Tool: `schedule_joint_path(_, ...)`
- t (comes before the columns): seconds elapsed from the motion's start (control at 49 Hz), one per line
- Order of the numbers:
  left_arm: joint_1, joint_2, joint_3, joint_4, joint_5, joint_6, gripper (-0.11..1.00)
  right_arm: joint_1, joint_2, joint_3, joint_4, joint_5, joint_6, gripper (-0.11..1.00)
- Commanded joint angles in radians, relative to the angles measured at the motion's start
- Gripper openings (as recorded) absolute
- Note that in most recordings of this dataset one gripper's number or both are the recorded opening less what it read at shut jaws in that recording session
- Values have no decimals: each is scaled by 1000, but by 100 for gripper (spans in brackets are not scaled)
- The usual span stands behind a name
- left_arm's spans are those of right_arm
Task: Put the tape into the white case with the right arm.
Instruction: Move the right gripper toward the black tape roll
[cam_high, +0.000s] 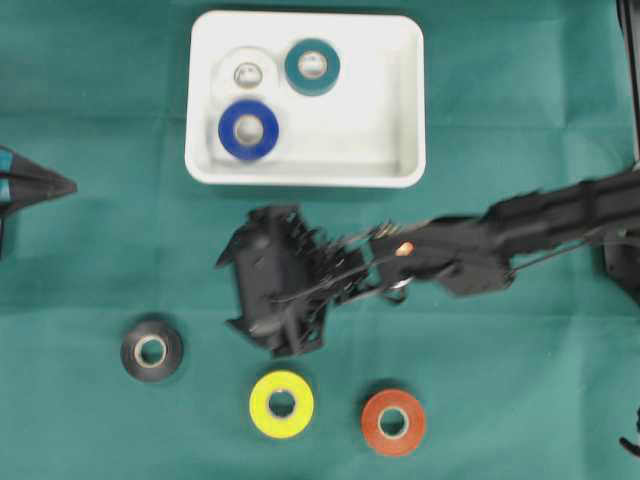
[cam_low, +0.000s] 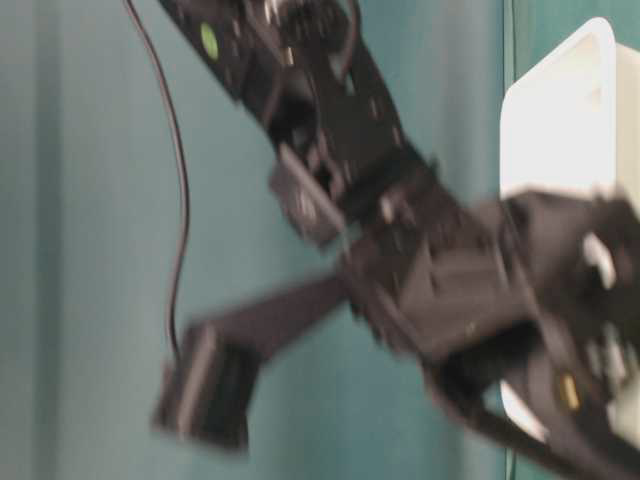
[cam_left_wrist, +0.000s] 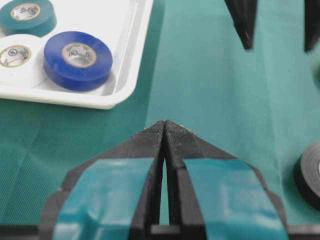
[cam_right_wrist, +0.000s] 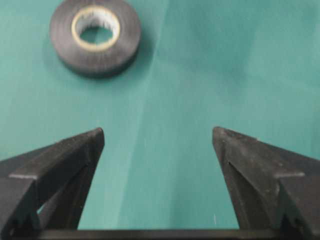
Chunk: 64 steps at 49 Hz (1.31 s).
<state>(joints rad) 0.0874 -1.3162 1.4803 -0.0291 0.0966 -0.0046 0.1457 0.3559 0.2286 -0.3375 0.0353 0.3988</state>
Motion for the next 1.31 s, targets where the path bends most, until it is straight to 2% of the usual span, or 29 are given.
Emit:
schedule_joint_path(0.0, 3, 8, -9, 0, -11, -2, 0, 8, 11, -86, -2, 11, 2, 60)
schedule_joint_path(0.326, 3, 8, -6, 0, -12, -3, 0, 17, 155, -316, -2, 28, 6, 60)
schedule_joint_path(0.489, 3, 8, -5, 0, -11, -3, 0, 17, 201, -388, -2, 66, 12, 60)
schedule_joint_path(0.958, 2, -34, 3, -2, -5, -3, 0, 26, 264, -442, -2, 152, 179, 60)
schedule_joint_path(1.285, 3, -34, 3, 0, -5, -3, 0, 46, 299, -474, 0, 206, 193, 60)
